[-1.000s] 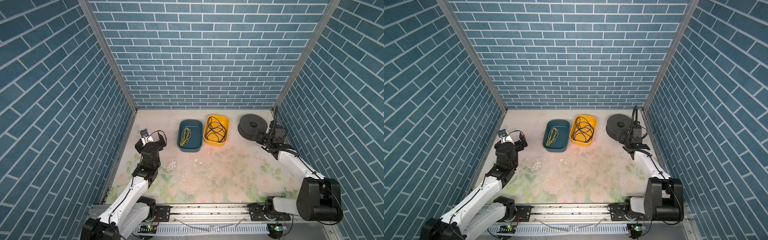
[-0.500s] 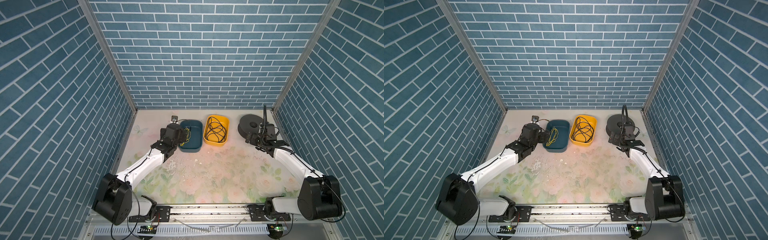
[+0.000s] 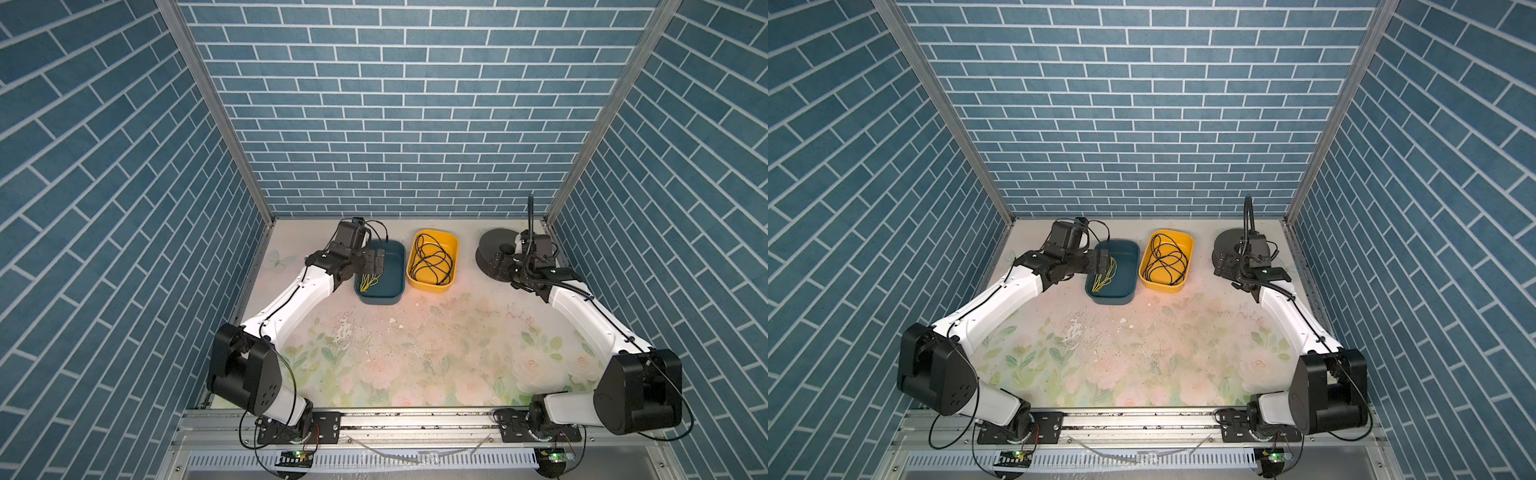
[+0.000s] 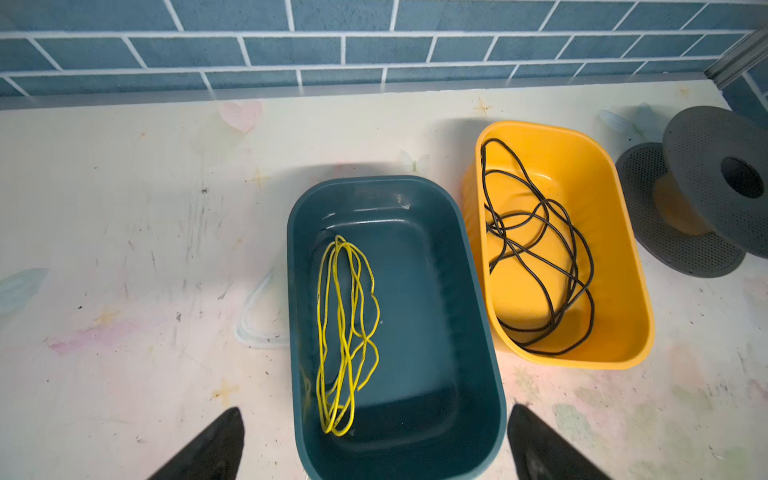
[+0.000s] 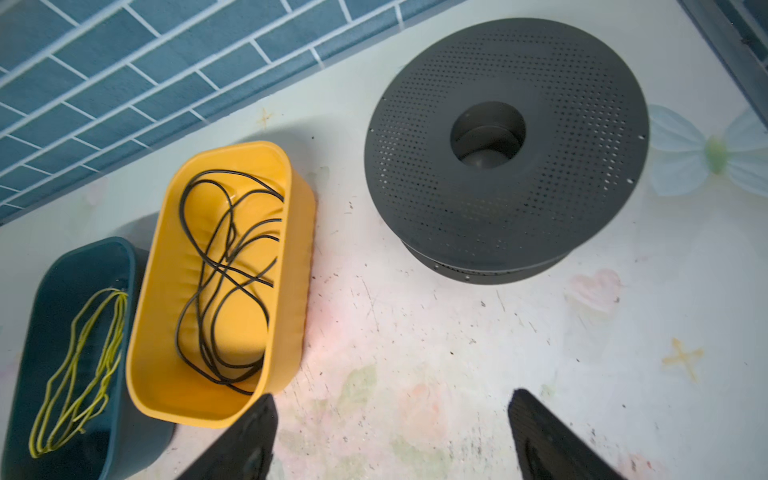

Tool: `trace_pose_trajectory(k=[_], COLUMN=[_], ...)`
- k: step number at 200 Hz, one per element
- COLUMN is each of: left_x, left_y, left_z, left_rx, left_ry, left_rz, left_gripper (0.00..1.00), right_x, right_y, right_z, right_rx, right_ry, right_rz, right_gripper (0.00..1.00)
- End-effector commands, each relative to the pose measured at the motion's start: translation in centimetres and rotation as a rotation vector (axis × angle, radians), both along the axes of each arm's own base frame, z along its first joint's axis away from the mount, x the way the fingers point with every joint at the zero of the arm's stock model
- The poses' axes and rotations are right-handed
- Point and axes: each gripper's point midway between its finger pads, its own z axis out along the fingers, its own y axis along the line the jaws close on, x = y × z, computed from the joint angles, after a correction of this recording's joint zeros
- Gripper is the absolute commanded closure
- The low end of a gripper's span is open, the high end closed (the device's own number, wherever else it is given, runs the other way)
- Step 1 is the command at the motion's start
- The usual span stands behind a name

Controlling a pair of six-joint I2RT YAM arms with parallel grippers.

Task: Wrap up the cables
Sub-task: 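Move the left gripper over the teal tub while the right nears the yellow tub, then lower the right gripper into the yellow tub and grasp the black cable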

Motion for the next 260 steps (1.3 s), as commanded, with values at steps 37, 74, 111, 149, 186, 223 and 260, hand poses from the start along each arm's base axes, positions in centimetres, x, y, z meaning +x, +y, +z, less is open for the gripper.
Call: trace_pose_trajectory(k=[37, 74, 111, 149, 186, 223, 260], left_x=[-3.8, -4.9, -4.9, -4.7, -4.9, -5.0, -5.0], left_y=[0.4, 2.3, 3.1, 3.8, 4.1, 3.8, 3.8], left_z=[-0.2, -1.1, -2.4, -2.8, -3.5, -4.1, -4.4], left_rx=[-0.009, -0.047, -0.035, -0.047, -0.035, -0.046, -0.046], left_ry=[0.16, 0.197, 0.207, 0.236, 0.261, 0.29, 0.297], left_rz=[-0.076, -0.052, -0.035, -0.017, -0.01, -0.017, -0.019], left_gripper=[0.03, 0.05, 0.07, 0.05, 0.05, 0.05, 0.05], right_x=[2.7, 4.4, 6.2, 9.1, 11.7, 12.0, 12.1], right_y=[5.6, 9.7, 13.9, 17.1, 18.3, 19.5, 20.4], right_z=[0.5, 0.7, 0.6, -1.7, -3.8, -7.9, -11.2], right_rx=[0.137, 0.103, 0.017, -0.034, -0.1, -0.221, -0.294], right_ry=[0.023, 0.033, 0.036, 0.045, 0.052, 0.115, 0.16], right_rz=[0.094, 0.192, 0.294, 0.404, 0.434, 0.486, 0.527], right_gripper=[0.17, 0.2, 0.21, 0.1, 0.07, 0.06, 0.06])
